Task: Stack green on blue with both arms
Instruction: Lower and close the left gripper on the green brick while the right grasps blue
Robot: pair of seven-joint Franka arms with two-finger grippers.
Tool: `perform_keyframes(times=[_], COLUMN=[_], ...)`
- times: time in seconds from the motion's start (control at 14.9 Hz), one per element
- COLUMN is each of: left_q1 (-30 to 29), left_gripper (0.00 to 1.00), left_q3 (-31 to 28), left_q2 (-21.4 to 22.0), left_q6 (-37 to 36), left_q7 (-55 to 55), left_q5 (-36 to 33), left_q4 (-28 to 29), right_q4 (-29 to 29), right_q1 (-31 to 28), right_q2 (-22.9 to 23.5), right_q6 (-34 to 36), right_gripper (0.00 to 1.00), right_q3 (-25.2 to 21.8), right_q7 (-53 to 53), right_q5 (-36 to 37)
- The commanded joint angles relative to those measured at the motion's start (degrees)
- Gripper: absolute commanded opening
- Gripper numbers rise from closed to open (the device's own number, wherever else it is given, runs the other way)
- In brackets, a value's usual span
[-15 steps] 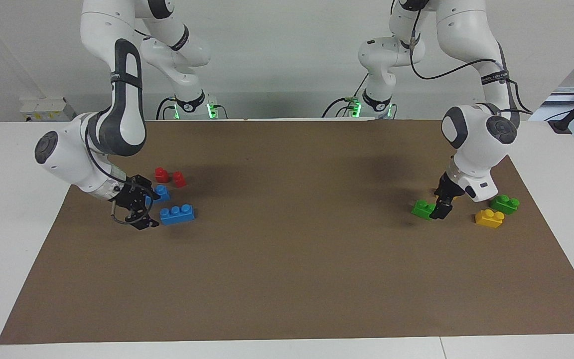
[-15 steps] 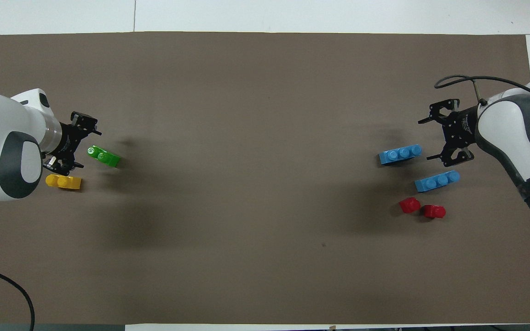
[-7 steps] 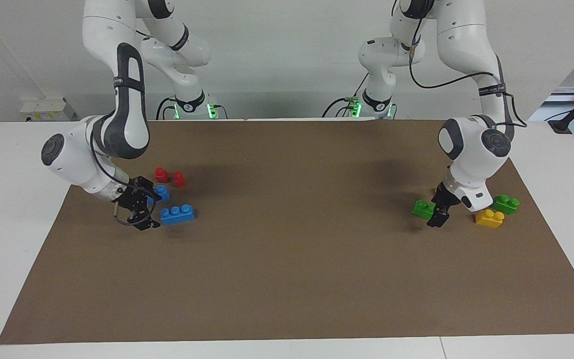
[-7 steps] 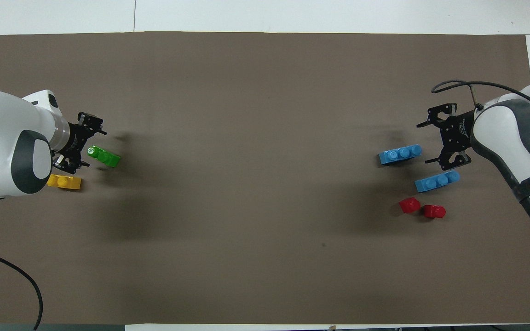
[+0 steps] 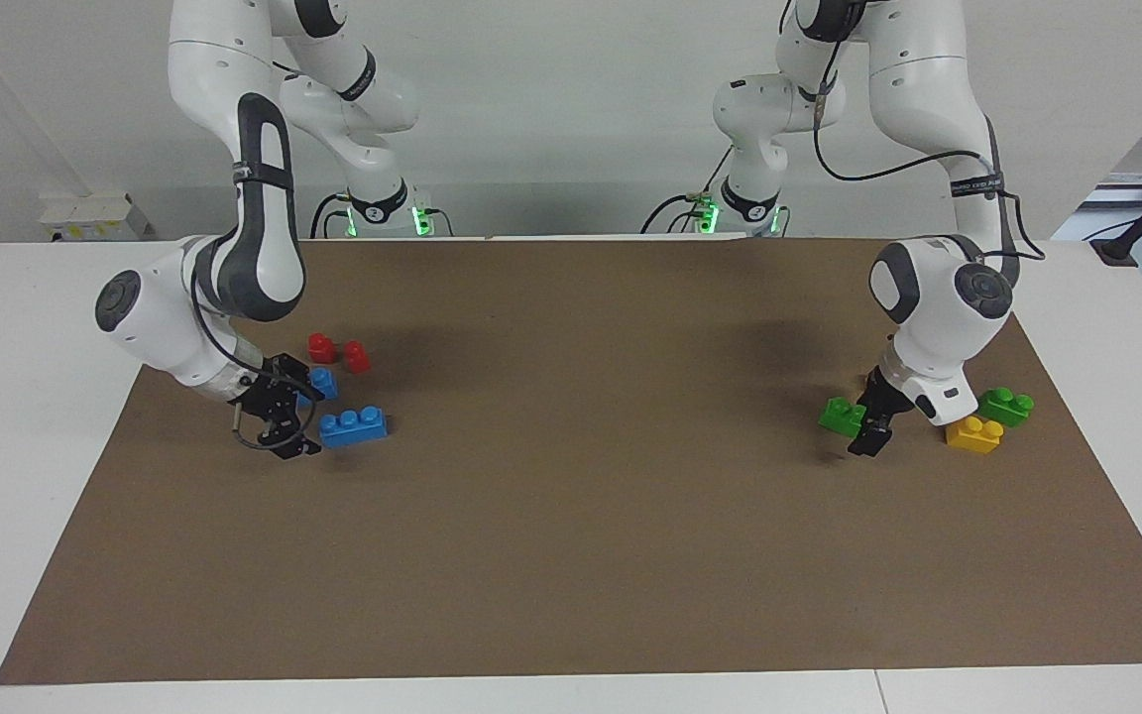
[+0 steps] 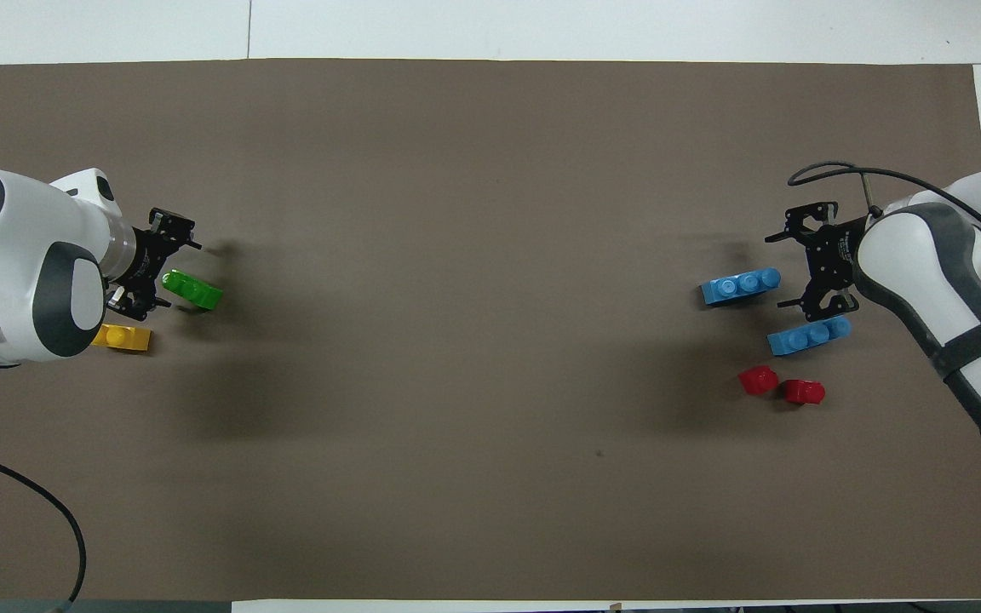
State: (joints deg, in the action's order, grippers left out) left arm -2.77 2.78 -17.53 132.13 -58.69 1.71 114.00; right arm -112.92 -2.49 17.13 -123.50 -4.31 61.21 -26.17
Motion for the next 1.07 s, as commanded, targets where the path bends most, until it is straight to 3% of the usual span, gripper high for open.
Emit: perform_keyframes(times=[0.0, 0.67, 0.81, 1.01], left_q1=[-0.92, -1.10, -1.01, -1.10], left_gripper=[1.00, 1.00, 1.00, 1.00], left_q3=[0.12, 0.21, 0.21, 0.21], left_q2=[-0.75, -1.36, -1.45, -1.45], left_q6=[1.28, 2.52, 2.78, 2.87], left_q7=[-0.19, -0.28, -0.28, -0.28], left_q5=[0.40, 0.40, 0.40, 0.40], left_q4=[-0.54, -0.27, -0.27, -0.27], right_q4=[-3.09, -3.89, -3.98, -4.16], right_q1=[0.03, 1.95, 2.05, 2.05], right_q2=[-0.43, 0.27, 0.36, 0.36], right_q6=[-4.02, -6.58, -6.76, -6.76], right_gripper=[0.99, 0.95, 0.88, 0.69], right_q3=[0.26, 0.44, 0.44, 0.44], right_q7=[-2.93, -3.20, -3.20, -3.20], right_q5=[-2.48, -4.14, -5.03, -5.03])
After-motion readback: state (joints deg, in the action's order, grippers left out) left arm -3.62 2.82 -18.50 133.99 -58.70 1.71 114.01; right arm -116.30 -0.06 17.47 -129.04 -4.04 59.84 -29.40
